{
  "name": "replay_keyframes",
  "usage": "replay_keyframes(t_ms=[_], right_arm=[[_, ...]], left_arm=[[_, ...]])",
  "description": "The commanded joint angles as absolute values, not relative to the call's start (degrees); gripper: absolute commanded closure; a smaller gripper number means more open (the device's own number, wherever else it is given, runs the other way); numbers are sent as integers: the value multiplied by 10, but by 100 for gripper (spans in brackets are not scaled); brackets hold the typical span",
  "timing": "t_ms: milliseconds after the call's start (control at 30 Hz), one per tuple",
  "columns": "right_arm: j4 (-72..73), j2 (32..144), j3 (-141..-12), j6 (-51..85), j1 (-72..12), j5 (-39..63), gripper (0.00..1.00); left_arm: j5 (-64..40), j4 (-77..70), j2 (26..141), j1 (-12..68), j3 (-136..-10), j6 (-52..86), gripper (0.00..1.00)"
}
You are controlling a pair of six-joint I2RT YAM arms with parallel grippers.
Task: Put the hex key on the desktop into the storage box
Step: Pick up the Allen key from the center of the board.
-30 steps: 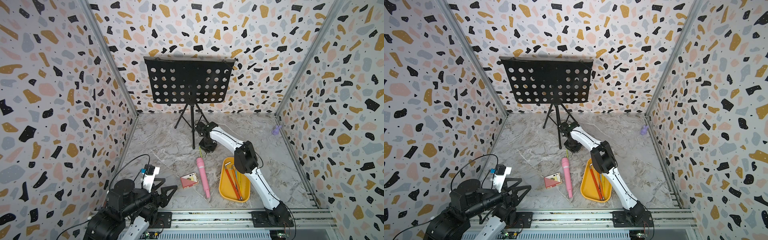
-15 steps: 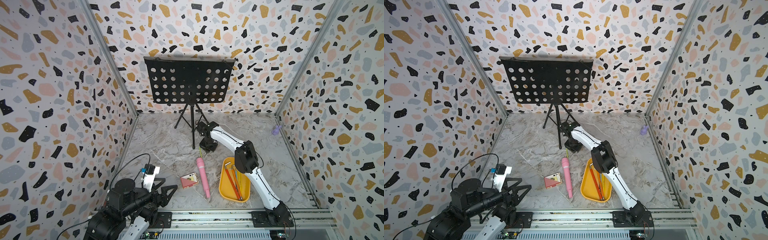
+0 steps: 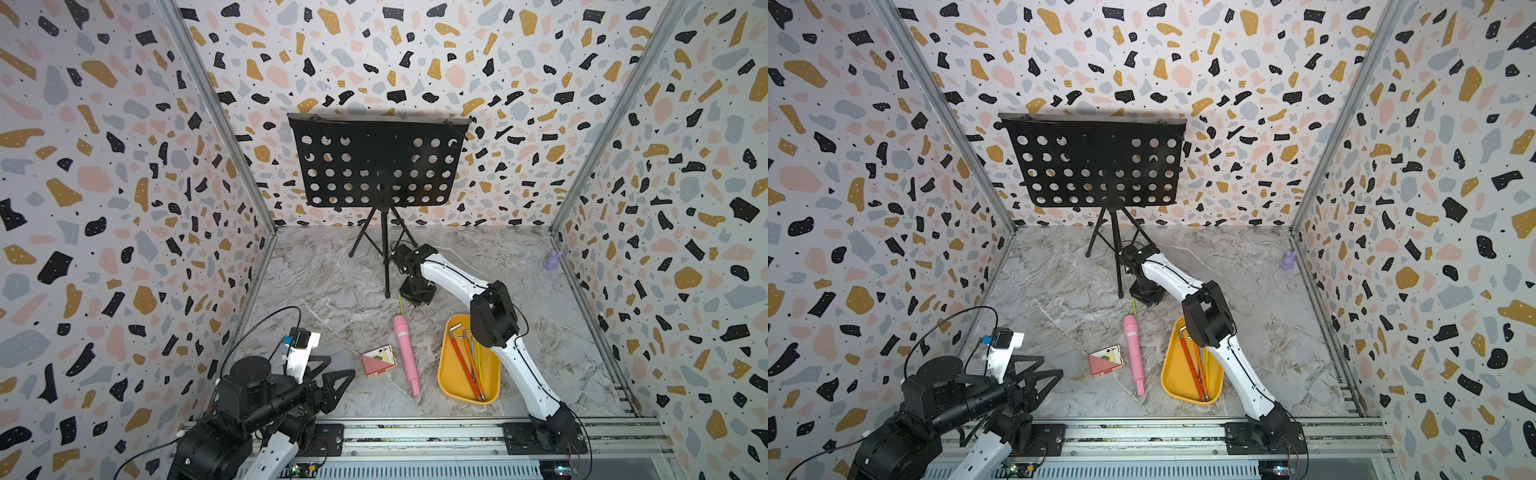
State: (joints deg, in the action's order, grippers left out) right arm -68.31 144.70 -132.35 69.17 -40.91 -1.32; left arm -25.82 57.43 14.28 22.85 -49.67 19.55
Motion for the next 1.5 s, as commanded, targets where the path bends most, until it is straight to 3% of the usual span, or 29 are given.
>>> replay_keyframes(t_ms=[0, 733, 1200, 1467], right_arm=[[-710, 1401, -1308, 674, -409, -33, 100], [-665, 1315, -1209, 587, -417, 6, 100], [-637, 1147, -1065, 526, -423, 19, 100], [-607, 988, -898, 492, -423, 18, 100]], left_arm=[[-259, 556, 146, 223, -503, 196, 12], [-259, 557, 143, 224, -503, 196, 12], [-261, 556, 140, 222, -503, 195, 12], [-262, 556, 139, 221, -503, 194, 12]])
